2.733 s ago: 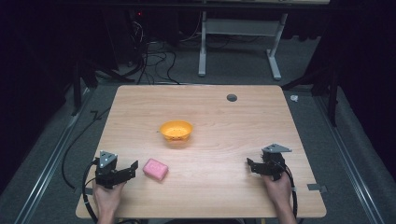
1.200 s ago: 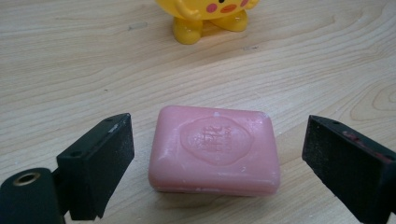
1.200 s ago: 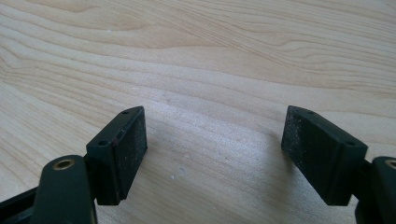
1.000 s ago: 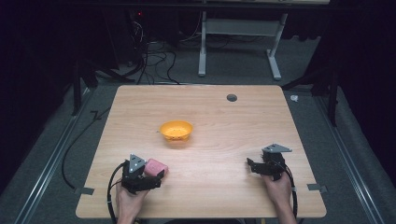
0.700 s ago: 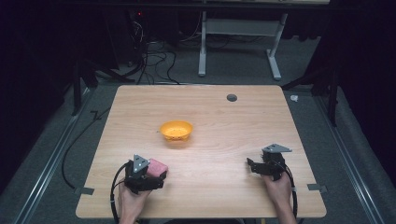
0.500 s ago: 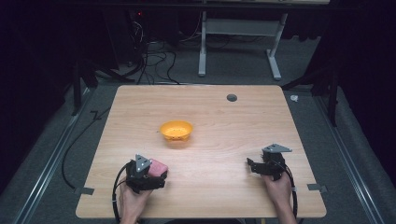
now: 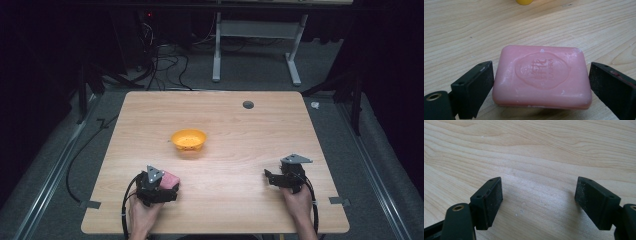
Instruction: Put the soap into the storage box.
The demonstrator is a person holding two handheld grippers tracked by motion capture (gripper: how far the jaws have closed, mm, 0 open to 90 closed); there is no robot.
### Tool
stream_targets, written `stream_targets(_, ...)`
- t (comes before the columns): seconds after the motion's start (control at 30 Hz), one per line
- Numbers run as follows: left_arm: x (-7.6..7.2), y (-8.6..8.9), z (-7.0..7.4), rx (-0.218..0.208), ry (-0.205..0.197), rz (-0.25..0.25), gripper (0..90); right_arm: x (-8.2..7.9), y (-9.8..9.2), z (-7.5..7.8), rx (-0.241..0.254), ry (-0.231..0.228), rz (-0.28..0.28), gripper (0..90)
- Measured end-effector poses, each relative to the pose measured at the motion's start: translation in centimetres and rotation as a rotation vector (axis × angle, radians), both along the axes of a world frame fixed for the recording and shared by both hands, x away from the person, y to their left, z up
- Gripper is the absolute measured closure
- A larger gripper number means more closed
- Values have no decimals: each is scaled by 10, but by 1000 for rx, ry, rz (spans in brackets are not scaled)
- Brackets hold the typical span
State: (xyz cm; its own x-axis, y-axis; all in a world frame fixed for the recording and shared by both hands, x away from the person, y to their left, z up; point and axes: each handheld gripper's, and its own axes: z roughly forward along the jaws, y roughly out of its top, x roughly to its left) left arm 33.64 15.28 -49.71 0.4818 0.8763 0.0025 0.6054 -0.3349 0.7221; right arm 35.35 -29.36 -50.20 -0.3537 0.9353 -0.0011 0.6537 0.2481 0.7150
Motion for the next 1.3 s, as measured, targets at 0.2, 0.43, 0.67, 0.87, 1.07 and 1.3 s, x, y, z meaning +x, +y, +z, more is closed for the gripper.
stream_targets(0.2, 2, -2, -3, 6, -1, 5, 91, 0, 0, 0, 0, -1, -1, 228)
stream_targets(0.43, 3, -4, -7, 20, 5, 9, 110, 0, 0, 0, 0, -1, -1, 229)
stream_targets(0.67, 1, -1, -11, -15, 7, 15, 112, 0, 0, 0, -2, -1, -2, 228)
stream_targets(0.87, 0, -1, -11, -15, 3, 15, 120, 0, 0, 0, -2, -3, -2, 229)
stream_targets(1.07, -1, -1, -10, -15, 6, 12, 133, 0, 0, 0, -1, -3, -2, 229)
stream_targets(1.3, -1, -1, -9, -11, 15, -4, 134, 0, 0, 0, -1, -3, -2, 229)
